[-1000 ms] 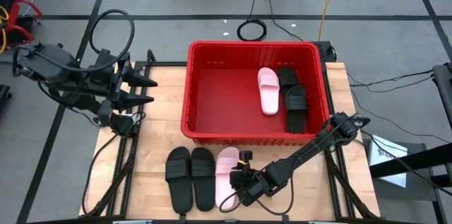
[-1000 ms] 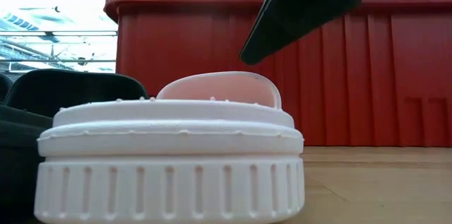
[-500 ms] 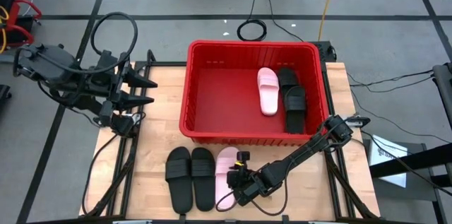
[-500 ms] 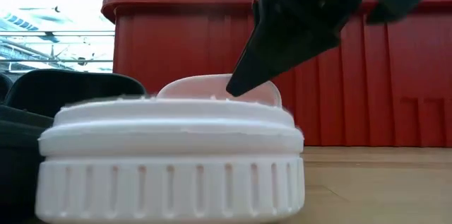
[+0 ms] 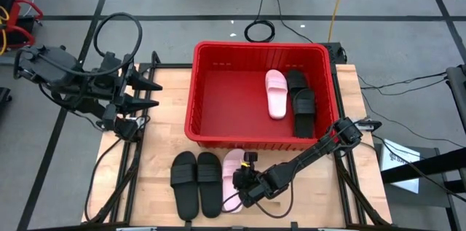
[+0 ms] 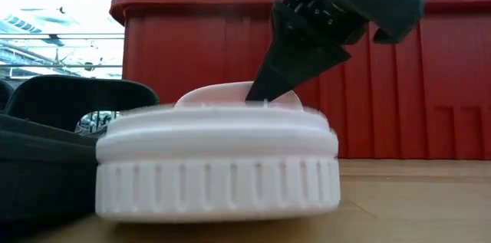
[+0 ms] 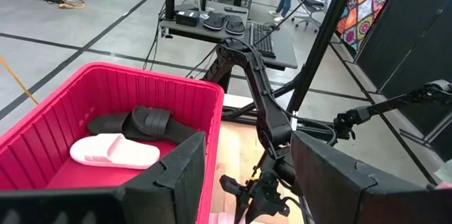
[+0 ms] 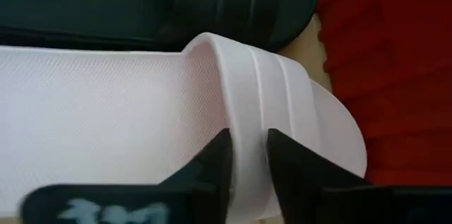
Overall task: Pick and place slides into bin
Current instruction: Put the pink slipper into the red bin
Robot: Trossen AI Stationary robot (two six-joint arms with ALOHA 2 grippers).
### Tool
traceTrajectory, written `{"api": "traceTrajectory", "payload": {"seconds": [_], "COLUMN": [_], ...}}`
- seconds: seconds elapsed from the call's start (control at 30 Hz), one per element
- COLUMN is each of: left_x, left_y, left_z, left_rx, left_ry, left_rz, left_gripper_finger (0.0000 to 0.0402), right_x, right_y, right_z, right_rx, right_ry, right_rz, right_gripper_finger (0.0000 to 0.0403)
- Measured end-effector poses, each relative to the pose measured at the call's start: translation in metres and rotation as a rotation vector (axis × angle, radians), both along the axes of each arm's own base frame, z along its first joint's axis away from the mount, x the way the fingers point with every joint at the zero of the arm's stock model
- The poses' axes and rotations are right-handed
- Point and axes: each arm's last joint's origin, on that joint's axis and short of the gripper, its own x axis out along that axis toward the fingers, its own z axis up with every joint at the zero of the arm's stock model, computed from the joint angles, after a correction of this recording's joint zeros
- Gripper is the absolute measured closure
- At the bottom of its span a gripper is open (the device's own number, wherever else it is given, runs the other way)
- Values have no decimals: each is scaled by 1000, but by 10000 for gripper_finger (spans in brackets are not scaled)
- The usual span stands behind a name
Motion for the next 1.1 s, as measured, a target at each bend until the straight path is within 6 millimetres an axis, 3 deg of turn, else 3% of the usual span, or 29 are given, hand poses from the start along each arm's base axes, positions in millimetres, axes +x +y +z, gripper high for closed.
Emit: {"api": "traceTrajectory", "payload": {"seconds": [0.17,0.6,0.87,1.1], "left_x": [0,-1,-1,-1], "left_y": [0,0,0,0], "left_z": [-2,-2,-3,-3], "left_rx": [7,22,25,25], "left_ry": [16,22,27,27], "left_rz": [0,-3,-4,-1], "left_gripper_finger": [197,197,197,197], "right_x": [0,-2,-8,-18], "right_y": [0,-1,-2,-4], "right_z": [0,9,33,65], "right_rx": [39,121,176,271], "right_ry": [-19,-18,-2,-17], "right_rz": [-49,-72,5,92], "right_gripper_finger": [394,398,400,402]}}
